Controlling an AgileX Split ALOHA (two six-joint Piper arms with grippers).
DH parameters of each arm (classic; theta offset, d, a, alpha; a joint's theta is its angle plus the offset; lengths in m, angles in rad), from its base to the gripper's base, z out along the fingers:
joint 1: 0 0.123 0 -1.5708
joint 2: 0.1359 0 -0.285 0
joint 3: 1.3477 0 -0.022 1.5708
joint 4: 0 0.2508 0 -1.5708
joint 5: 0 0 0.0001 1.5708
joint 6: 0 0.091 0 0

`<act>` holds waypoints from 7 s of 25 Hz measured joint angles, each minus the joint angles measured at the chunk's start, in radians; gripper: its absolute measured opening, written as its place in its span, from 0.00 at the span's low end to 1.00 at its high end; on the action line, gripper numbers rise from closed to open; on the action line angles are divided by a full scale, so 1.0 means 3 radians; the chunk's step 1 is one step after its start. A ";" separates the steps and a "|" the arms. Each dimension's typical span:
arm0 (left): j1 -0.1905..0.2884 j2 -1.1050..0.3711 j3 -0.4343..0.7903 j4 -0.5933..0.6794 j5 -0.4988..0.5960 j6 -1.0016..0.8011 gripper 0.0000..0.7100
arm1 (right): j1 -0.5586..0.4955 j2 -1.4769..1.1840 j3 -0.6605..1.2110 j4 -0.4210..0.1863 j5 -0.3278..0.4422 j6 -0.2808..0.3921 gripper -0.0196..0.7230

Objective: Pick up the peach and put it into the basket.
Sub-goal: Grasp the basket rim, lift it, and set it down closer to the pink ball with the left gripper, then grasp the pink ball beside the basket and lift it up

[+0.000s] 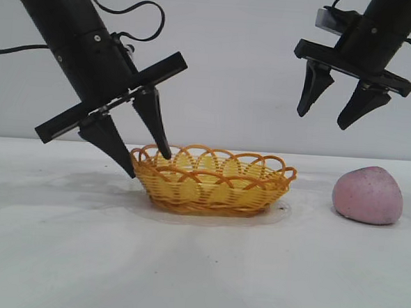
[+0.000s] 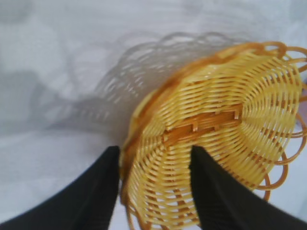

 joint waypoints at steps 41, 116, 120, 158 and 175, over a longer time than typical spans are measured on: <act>0.0962 -0.0204 -0.1016 0.2882 0.1704 -0.0382 0.80 | 0.0000 0.0000 0.0000 0.0000 0.0055 0.0000 0.63; 0.1193 -0.6924 0.2722 0.2641 0.1418 -0.0460 0.80 | 0.0000 0.0014 -0.0001 -0.0162 0.0185 -0.0075 0.63; 0.1193 -0.6924 0.2722 0.2641 0.1418 -0.0460 0.80 | 0.0000 0.0014 -0.0001 -0.0202 0.0219 -0.0089 0.63; 0.1193 -0.6924 0.2722 0.2646 0.1418 -0.0460 0.80 | 0.0509 0.0003 -0.0007 -0.1378 0.1759 0.0786 0.55; 0.1193 -0.6924 0.2722 0.2646 0.1418 -0.0460 0.80 | 0.0509 0.0206 -0.0029 -0.1445 0.1736 0.0689 0.03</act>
